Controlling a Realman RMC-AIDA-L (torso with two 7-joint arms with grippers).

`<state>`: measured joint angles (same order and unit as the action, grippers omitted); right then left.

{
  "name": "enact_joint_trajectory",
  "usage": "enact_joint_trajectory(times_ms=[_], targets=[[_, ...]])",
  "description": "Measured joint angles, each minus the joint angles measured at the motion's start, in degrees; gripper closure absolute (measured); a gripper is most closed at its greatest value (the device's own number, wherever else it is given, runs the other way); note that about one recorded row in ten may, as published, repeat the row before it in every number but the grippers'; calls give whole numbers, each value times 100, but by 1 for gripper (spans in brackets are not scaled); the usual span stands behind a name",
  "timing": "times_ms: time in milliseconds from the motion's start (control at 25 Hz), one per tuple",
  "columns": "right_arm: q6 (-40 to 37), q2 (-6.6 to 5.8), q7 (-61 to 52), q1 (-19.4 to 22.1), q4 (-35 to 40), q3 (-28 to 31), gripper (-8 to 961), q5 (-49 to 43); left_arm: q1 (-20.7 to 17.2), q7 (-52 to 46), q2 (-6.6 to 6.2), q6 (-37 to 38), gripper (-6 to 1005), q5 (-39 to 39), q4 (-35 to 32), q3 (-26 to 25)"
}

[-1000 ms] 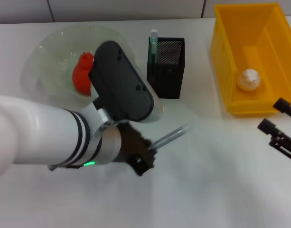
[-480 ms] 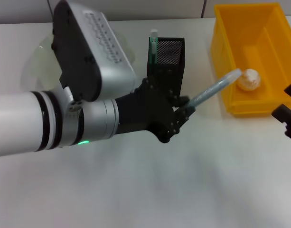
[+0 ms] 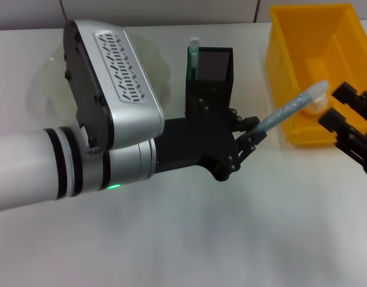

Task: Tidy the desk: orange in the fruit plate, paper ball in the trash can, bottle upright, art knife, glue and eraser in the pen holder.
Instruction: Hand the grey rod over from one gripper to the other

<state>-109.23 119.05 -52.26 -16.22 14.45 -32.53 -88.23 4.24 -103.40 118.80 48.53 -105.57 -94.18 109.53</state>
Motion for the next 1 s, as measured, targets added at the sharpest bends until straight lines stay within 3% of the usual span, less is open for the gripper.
enact_joint_trajectory(times_ms=[280,680,1000], targets=[[370,16,-85,-415,-307,-52,269,-36,81,106,6,-63,851,39,149,43],[444,4,-285,-549,-286,-410,274,-63,118,138,6,-64,852,60,192,-14],[420,20,38,-477,-278,-379,619,-63,125,142,3,-74,853,77,238,-28]])
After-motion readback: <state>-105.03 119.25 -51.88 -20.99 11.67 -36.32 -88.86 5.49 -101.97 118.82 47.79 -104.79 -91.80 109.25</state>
